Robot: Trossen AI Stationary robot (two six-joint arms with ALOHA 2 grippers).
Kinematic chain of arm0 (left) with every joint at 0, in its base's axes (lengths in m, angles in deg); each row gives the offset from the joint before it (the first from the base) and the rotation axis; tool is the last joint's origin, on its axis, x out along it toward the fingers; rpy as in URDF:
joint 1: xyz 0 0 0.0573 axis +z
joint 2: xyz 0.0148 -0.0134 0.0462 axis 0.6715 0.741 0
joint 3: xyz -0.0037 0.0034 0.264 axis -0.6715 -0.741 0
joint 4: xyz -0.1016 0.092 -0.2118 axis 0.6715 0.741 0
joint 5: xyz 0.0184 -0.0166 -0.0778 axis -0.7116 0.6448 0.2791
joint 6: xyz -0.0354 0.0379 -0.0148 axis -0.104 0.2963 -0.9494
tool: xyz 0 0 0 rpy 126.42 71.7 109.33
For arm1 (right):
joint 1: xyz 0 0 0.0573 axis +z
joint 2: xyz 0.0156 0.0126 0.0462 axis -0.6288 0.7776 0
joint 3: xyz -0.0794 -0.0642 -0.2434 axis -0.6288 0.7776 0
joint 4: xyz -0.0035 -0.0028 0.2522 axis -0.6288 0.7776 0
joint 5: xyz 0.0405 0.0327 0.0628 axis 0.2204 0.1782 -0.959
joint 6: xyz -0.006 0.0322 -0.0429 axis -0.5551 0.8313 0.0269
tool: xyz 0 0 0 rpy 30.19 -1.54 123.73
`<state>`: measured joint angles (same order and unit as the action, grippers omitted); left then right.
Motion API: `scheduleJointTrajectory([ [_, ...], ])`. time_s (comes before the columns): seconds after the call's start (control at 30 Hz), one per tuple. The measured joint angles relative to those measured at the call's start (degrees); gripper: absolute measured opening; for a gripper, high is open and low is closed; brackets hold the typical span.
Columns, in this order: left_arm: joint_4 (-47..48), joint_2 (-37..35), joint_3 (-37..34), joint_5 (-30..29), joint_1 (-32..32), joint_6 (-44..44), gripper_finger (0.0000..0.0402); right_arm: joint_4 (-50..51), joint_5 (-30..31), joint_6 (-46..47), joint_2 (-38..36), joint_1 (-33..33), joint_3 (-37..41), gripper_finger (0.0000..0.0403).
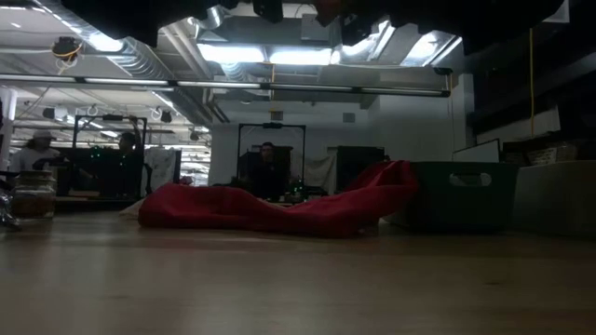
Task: Sort spices by type
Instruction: Put the top orange pouch seasoning into the light blue bin
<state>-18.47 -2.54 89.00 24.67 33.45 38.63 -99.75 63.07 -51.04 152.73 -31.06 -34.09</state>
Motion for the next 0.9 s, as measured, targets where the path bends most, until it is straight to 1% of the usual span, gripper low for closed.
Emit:
scheduleJointTrajectory([
  [0.07, 0.31, 0.0, 0.0, 0.02, 0.0, -0.8, 0.0001, 0.24, 0.28, 1.09, 0.0, 0.0, 0.0, 0.0058],
  [0.1, 0.4, 0.0, 0.0, 0.0, 0.0, -1.49, 0.0001, 0.39, 0.42, 1.51, 0.0, 0.0, 0.0, 0.0051],
  [0.17, 0.58, 0.0, -0.03, -0.52, 0.0, -3.72, 0.0002, 1.5, 0.48, 2.53, -0.19, 0.0, 0.0, 0.0051],
  [0.27, 0.82, 0.02, -0.07, -3.95, -0.04, -9.71, 0.0013, 4.67, 1.0, 4.14, -1.58, -0.07, -0.02, 0.0051],
  [0.37, 1.35, 0.02, -0.09, -7.38, -0.04, -13.41, 0.0046, 9.1, 2.16, 4.25, -3.7, -0.09, -0.02, 0.0051],
  [0.5, 2.11, 0.02, -0.08, -10.31, 0.04, -13.68, 0.0098, 17.49, 4.77, 4.25, -8.07, -0.04, -0.08, 0.0051],
  [0.57, 2.19, 0.02, -0.09, -10.58, 0.12, -13.69, 0.0121, 24.86, 6.65, 4.22, -11.1, 0.02, -0.84, 0.0051],
  [0.7, 2.74, -0.02, 0.02, -10.45, 0.36, -13.82, 0.0148, 48.35, 12.44, 4.27, -16.2, 0.04, -5.73, 0.0051],
  [0.8, 5.94, 0.0, 0.0, -10.13, 0.65, -13.84, 0.0155, 67.07, 16.71, 6.91, -18.72, 0.04, -12.48, 0.0051],
  [0.9, 8.09, -0.02, 0.0, -10.12, 1.01, -13.72, 0.0155, 87.46, 22.12, 10.34, -18.95, 0.04, -20.32, 0.0051],
])
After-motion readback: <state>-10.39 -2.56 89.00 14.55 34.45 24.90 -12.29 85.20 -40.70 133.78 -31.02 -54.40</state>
